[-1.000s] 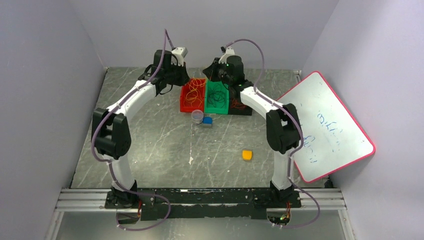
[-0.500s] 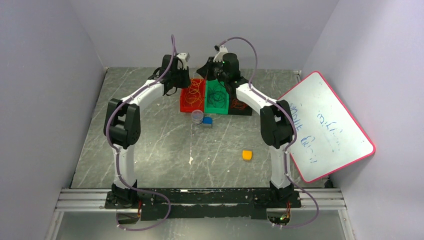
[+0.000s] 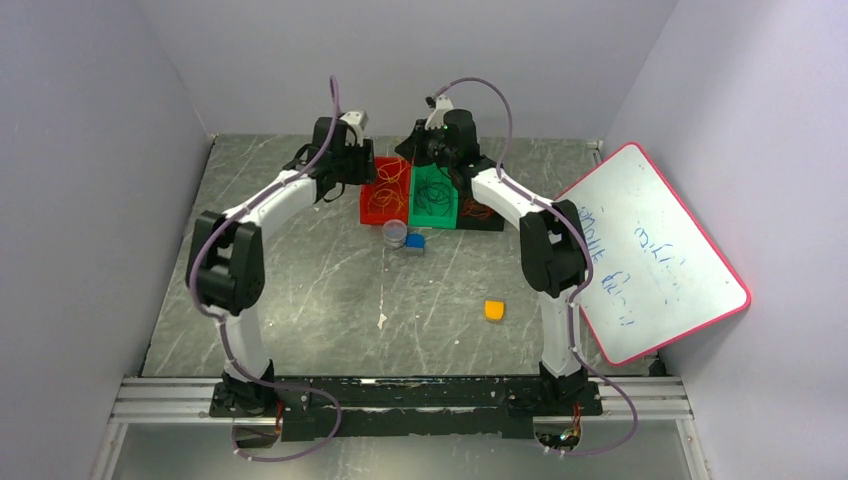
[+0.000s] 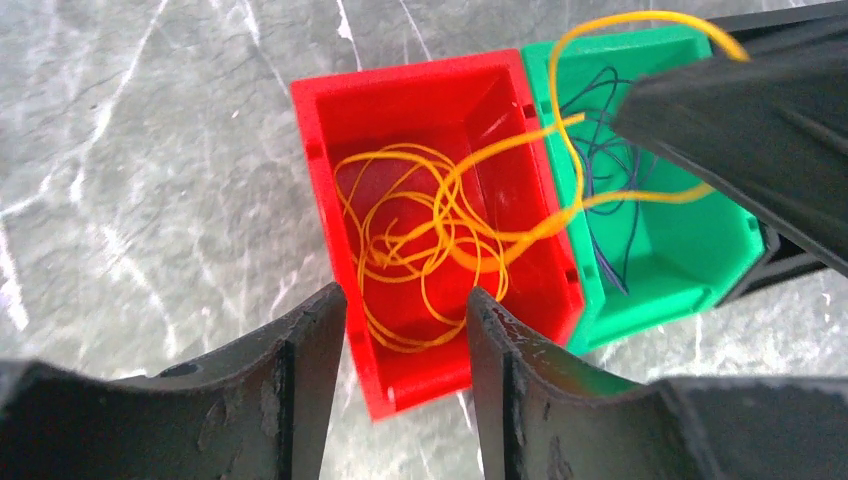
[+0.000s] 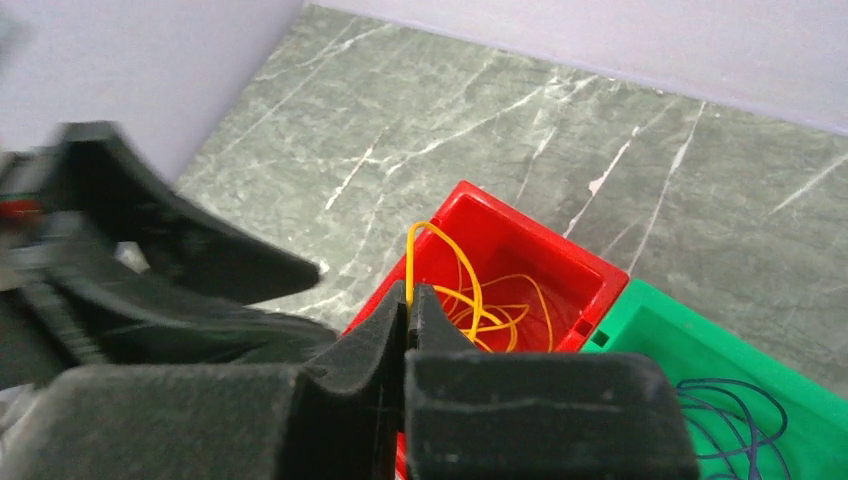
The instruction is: Untangle the cables
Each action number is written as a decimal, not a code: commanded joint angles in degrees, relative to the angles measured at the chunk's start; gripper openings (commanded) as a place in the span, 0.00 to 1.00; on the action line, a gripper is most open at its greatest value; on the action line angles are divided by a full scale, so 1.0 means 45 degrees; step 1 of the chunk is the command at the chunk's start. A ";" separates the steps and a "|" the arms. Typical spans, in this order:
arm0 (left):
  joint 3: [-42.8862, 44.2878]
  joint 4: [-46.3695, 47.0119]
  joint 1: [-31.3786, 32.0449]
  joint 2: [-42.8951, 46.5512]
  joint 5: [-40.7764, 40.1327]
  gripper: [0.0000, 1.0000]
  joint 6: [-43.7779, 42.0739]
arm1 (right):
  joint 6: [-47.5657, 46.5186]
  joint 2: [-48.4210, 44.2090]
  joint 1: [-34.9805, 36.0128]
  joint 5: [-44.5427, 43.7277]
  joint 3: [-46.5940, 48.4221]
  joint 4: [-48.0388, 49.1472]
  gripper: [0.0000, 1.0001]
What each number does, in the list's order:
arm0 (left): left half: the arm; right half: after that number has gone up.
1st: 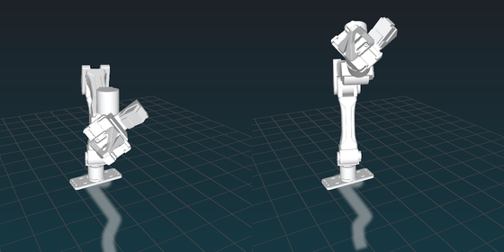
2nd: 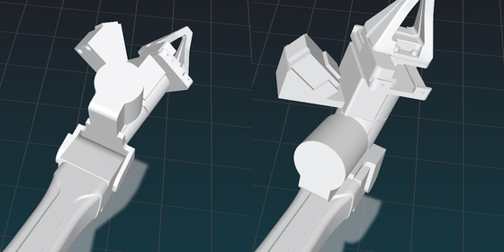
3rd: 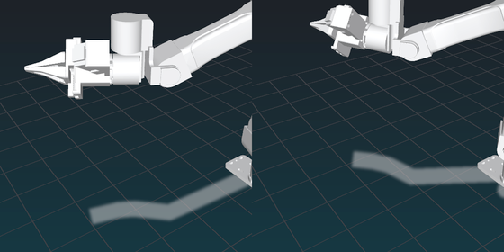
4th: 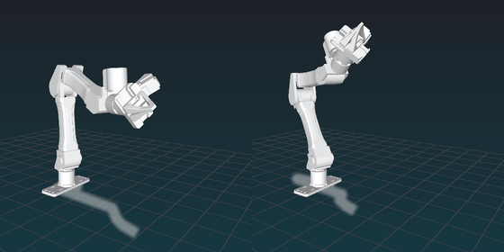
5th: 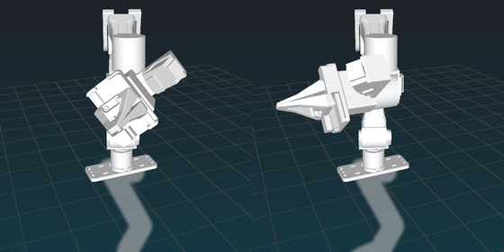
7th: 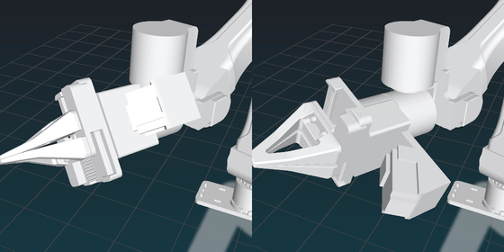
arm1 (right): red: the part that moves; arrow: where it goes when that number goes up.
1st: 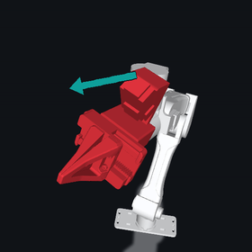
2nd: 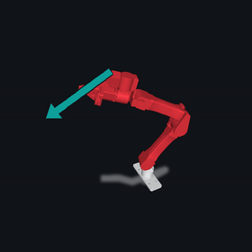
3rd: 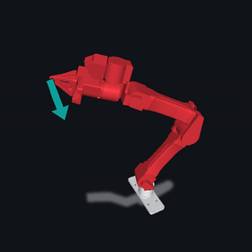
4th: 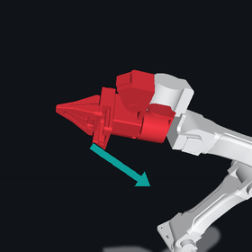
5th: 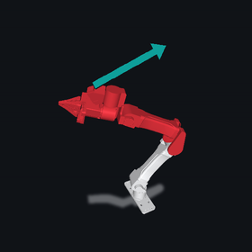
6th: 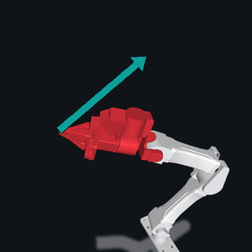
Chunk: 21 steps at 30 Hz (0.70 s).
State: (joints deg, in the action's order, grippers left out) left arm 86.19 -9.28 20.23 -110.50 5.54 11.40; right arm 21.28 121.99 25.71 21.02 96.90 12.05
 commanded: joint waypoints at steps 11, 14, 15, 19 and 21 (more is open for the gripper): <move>-0.4356 0.1131 -0.0161 0.5428 -0.2680 0.57 -0.0068 | -0.2499 0.0736 0.1321 -0.0603 0.0916 -0.2945 0.00; -0.4385 0.1303 -0.0159 0.5433 -0.2958 0.56 -0.0186 | -0.2781 0.1434 0.1613 -0.1350 0.1740 -0.3985 0.00; -0.4363 0.1310 -0.0159 0.5392 -0.2958 0.55 -0.0189 | -0.2883 0.1619 0.1706 -0.1611 0.2015 -0.4258 0.00; -0.4285 0.1307 -0.0159 0.5366 -0.2768 0.54 -0.0246 | -0.3148 0.2299 0.1994 -0.2875 0.2831 -0.5128 0.00; -0.4315 0.1357 -0.0159 0.5487 -0.2912 0.55 -0.0364 | -0.3120 0.2448 0.2052 -0.3447 0.2882 -0.5233 0.00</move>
State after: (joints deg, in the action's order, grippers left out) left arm 66.87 -5.89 19.97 -86.59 -5.87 11.09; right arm 8.97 131.24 34.48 12.45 107.44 -6.66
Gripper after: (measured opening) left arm 0.545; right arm 0.017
